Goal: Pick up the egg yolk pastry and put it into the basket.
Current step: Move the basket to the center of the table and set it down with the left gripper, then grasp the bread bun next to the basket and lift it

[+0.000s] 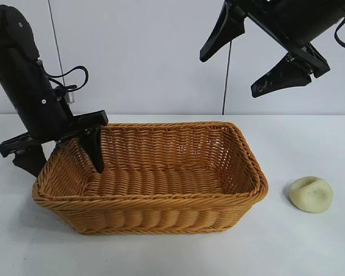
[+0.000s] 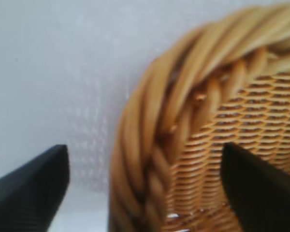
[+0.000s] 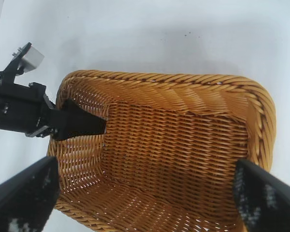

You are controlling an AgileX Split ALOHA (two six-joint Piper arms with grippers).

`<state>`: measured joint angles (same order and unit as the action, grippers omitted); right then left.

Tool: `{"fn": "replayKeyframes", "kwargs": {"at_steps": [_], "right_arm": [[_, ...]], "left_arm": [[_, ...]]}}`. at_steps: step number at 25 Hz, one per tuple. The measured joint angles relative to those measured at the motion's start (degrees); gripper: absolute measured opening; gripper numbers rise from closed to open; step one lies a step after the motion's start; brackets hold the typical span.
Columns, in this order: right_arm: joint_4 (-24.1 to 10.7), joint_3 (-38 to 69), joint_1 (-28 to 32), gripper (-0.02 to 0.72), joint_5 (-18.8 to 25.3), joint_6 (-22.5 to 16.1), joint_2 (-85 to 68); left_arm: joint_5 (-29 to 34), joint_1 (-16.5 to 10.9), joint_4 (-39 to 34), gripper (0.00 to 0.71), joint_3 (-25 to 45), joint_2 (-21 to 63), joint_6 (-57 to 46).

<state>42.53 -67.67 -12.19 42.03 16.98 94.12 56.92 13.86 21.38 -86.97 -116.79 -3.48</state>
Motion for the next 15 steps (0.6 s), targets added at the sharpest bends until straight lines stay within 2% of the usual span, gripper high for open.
{"fn": "replayKeyframes", "kwargs": {"at_steps": [4, 9, 12, 15], "right_arm": [[0.00, 0.00, 0.00, 0.695, 0.05, 0.00, 0.00], [0.00, 0.00, 0.00, 0.695, 0.05, 0.00, 0.00], [0.00, 0.00, 0.00, 0.695, 0.05, 0.00, 0.00], [0.00, 0.00, 0.00, 0.695, 0.05, 0.00, 0.00]], "left_arm": [[2.17, 0.00, -6.08, 0.693, -3.80, 4.34, -0.82], [5.00, -0.19, -16.09, 0.695, -6.58, 5.00, -3.67], [5.57, -1.37, -18.42, 0.695, -6.58, 5.00, -4.28], [5.63, -4.10, -18.71, 0.695, -6.60, 5.00, -4.27]]}}
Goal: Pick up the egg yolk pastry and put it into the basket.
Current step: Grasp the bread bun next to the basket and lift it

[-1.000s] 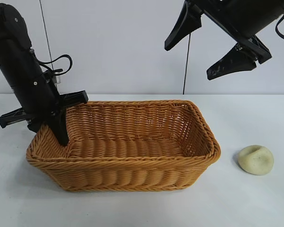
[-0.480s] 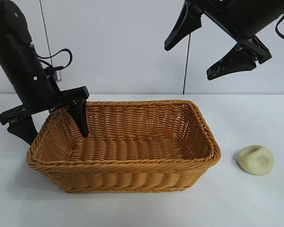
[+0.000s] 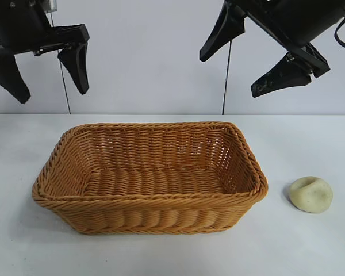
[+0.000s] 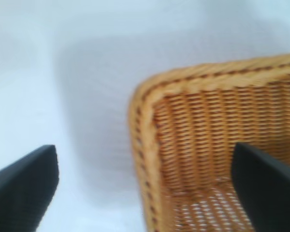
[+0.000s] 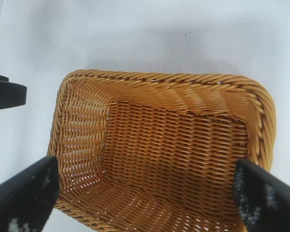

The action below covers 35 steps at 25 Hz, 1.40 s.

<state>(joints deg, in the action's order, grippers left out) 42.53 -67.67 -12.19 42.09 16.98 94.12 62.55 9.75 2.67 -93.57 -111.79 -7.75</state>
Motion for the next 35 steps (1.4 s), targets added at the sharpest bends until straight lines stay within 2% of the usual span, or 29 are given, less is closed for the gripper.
{"fn": "replayKeyframes", "kwargs": {"at_steps": [5, 7, 15, 19, 26, 35], "right_arm": [[0.00, 0.00, 0.00, 0.695, 0.00, 0.00, 0.00], [0.00, 0.00, 0.00, 0.695, 0.00, 0.00, 0.00], [0.00, 0.00, 0.00, 0.695, 0.00, 0.00, 0.00], [0.00, 0.00, 0.00, 0.695, 0.00, 0.00, 0.00], [0.00, 0.00, 0.00, 0.695, 0.06, 0.00, 0.00], [0.00, 0.00, 0.00, 0.695, 0.06, 0.00, 0.00]], "left_arm": [[1.15, -6.23, -0.82, 0.695, 0.00, 0.00, 1.44], [2.39, -7.50, -1.02, 0.695, 0.00, 0.00, 1.95], [6.67, -7.75, -2.67, 0.695, 0.00, 0.00, 3.39], [6.60, -7.75, -1.18, 0.695, 3.52, 2.98, 3.97], [6.66, -7.52, -0.72, 0.695, 17.55, 19.37, 6.29], [6.92, -7.42, 0.07, 0.695, 39.23, 49.01, 6.63]]}}
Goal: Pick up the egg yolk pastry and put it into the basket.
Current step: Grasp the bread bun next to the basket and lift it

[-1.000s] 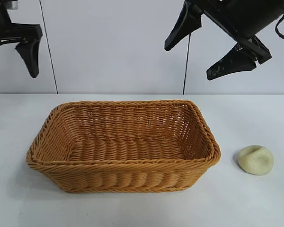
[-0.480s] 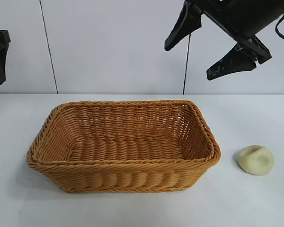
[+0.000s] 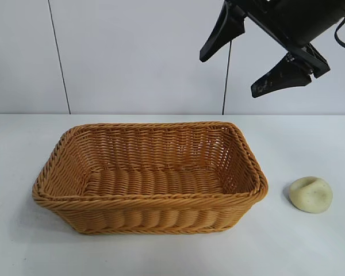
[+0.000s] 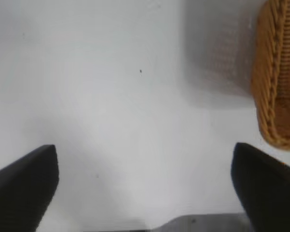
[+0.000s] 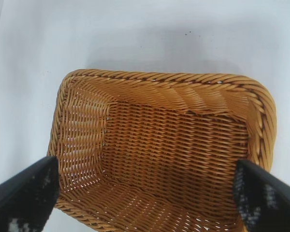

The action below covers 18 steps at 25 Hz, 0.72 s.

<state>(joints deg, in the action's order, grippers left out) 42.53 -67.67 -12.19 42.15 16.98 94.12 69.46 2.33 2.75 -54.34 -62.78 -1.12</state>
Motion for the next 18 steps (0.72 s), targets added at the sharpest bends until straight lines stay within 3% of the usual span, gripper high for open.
{"fn": "replayKeyframes", "kwargs": {"at_steps": [5, 11, 18], "right_arm": [[0.00, 0.00, 0.00, 0.695, 0.00, 0.00, 0.00], [0.00, 0.00, 0.00, 0.695, 0.00, 0.00, 0.00], [0.00, 0.00, 0.00, 0.695, 0.00, -0.04, 0.00]], "left_arm": [[-0.26, 0.00, 0.23, 0.695, 12.32, 15.88, 0.00], [-7.34, 0.00, 0.29, 0.695, 23.93, 33.27, 0.00], [-7.93, 0.00, 0.34, 0.695, 25.52, 46.63, 0.02]]}}
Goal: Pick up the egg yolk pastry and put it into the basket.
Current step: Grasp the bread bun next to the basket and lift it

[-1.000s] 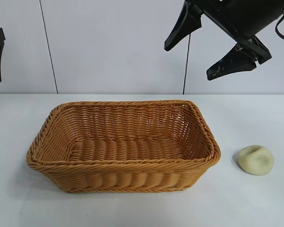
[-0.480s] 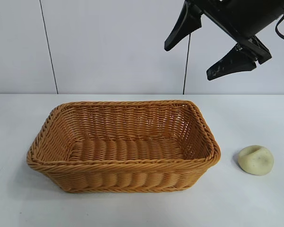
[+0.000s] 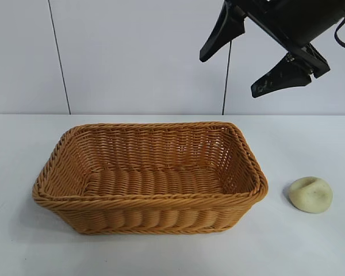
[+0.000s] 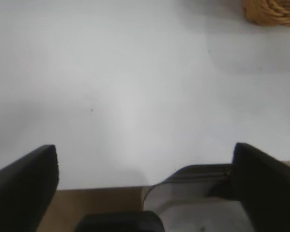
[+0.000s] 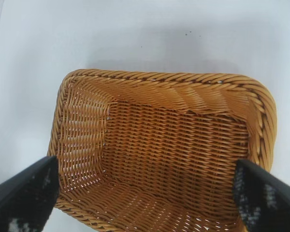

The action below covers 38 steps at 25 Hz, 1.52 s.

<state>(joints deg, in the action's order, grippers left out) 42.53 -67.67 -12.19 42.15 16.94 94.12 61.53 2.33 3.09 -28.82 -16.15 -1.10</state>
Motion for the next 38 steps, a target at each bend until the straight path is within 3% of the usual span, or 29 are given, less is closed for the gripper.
{"fn": "replayKeyframes", "kwargs": {"at_steps": [5, 8, 11, 16, 20, 24, 38], "right_arm": [[-0.86, 0.00, 0.00, 0.695, 0.07, 0.00, 0.00], [-4.32, 0.00, 0.00, 0.695, 1.32, -1.23, 0.00], [-10.97, 0.00, 0.00, 0.695, 2.50, -4.95, 0.00], [-25.97, 0.00, 1.40, 0.695, 4.88, -13.12, 0.00], [-32.86, 0.00, 5.60, 0.695, 6.04, -18.23, 0.00], [-33.69, 0.00, 9.06, 0.695, 6.04, -18.86, 0.00], [-33.98, 1.07, 9.32, 0.695, 5.45, -18.86, 15.30]], "left_arm": [[0.00, 0.00, 0.00, 0.695, 0.01, 9.60, 0.00], [0.00, 0.00, 0.00, 0.695, 0.01, 15.05, 0.00], [0.00, 0.00, 0.07, 0.695, 0.01, 16.34, 0.05], [0.00, 0.00, 0.07, 0.695, 0.01, 16.45, 0.05], [0.00, 0.00, 0.07, 0.695, 0.01, 16.45, 0.05], [0.00, 0.00, 0.07, 0.695, 0.01, 16.45, 0.05], [-0.06, 0.00, 0.07, 0.695, 0.01, 16.45, 0.05]]}}
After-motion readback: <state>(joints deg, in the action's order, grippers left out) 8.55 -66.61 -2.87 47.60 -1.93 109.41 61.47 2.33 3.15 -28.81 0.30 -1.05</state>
